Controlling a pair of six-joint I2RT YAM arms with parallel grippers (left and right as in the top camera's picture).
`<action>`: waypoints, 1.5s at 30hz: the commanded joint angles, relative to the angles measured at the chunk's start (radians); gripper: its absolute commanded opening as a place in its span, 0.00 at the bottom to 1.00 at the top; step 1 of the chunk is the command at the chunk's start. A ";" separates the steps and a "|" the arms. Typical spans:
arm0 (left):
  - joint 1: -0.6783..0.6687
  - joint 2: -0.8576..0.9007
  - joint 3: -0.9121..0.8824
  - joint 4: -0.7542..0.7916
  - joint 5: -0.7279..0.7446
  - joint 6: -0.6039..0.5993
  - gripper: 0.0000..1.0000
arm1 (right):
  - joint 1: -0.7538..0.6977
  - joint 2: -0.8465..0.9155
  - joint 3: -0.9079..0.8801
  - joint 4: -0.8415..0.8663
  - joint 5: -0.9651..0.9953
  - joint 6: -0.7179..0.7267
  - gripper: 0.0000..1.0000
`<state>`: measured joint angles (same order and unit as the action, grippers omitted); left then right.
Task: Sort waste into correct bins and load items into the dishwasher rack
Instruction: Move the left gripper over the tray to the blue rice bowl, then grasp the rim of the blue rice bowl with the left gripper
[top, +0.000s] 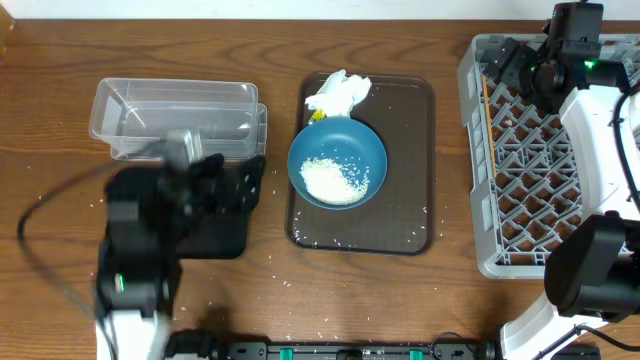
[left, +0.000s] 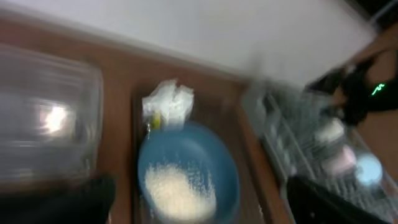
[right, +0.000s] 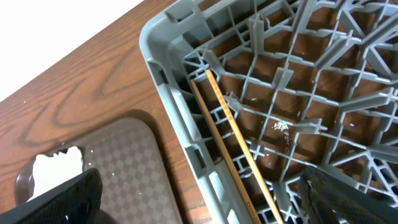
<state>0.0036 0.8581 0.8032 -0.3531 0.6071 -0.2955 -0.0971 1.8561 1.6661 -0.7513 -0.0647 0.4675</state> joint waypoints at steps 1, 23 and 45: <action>-0.023 0.201 0.196 -0.135 0.161 0.079 0.91 | -0.008 0.003 0.002 -0.001 -0.003 0.011 0.99; -0.589 0.895 0.911 -0.739 -0.414 0.242 0.91 | -0.008 0.003 0.002 -0.001 -0.003 0.011 0.99; -0.712 1.270 0.908 -0.504 -0.414 0.087 0.75 | -0.008 0.003 0.002 -0.001 -0.003 0.011 0.99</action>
<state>-0.7040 2.0899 1.7023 -0.8700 0.2028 -0.1318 -0.0971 1.8561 1.6657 -0.7509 -0.0650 0.4675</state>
